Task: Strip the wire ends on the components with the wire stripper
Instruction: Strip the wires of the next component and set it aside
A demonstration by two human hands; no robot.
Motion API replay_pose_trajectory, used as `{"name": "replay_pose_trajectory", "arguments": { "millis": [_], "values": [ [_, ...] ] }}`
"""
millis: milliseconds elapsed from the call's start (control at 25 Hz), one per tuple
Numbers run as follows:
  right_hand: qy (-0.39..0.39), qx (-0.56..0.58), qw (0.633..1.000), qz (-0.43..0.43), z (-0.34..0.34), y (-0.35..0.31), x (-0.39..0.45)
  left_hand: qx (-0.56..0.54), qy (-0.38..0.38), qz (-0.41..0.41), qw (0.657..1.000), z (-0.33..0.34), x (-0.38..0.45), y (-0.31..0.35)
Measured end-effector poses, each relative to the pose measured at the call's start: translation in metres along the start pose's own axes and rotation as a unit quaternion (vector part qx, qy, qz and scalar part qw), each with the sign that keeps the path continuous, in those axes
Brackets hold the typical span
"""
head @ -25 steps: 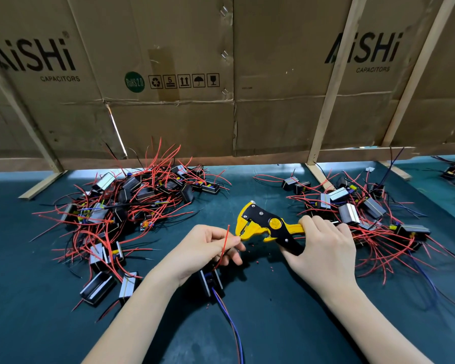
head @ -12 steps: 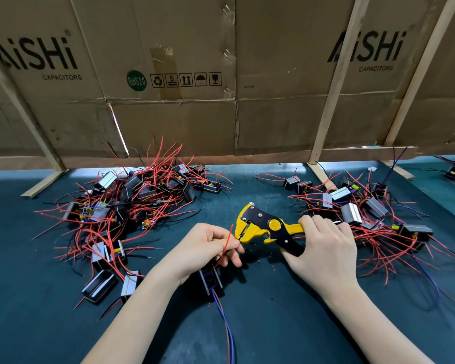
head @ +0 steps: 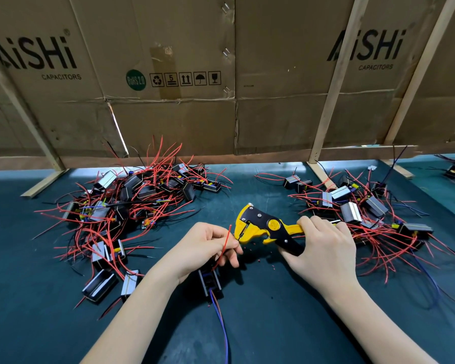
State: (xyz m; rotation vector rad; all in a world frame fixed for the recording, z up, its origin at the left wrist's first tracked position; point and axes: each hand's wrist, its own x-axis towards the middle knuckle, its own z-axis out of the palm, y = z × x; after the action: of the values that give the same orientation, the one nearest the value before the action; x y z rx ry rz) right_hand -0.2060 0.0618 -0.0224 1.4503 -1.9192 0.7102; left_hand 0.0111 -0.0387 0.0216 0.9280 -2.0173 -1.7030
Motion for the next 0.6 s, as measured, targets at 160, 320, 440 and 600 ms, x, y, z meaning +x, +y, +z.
{"name": "replay_pose_trajectory", "arguments": {
  "millis": [160,320,440,600],
  "values": [
    [-0.003,0.006,1.000,-0.008,-0.0027,-0.0021,0.0007,0.007,-0.009,0.000,1.000,-0.0018,-0.0010,-0.0007],
    [-0.022,-0.005,1.000,0.005,-0.0048,-0.0058,0.0012,0.018,-0.013,-0.010,1.000,-0.0036,-0.0007,-0.0022],
    [-0.038,-0.007,0.999,0.029,-0.0067,-0.0047,-0.0009,0.000,-0.020,-0.006,1.000,-0.0034,-0.0011,-0.0021],
    [-0.062,-0.006,0.997,0.041,-0.0074,-0.0064,-0.0001,0.008,-0.021,0.004,1.000,-0.0049,0.0005,-0.0005]
  ]
}}
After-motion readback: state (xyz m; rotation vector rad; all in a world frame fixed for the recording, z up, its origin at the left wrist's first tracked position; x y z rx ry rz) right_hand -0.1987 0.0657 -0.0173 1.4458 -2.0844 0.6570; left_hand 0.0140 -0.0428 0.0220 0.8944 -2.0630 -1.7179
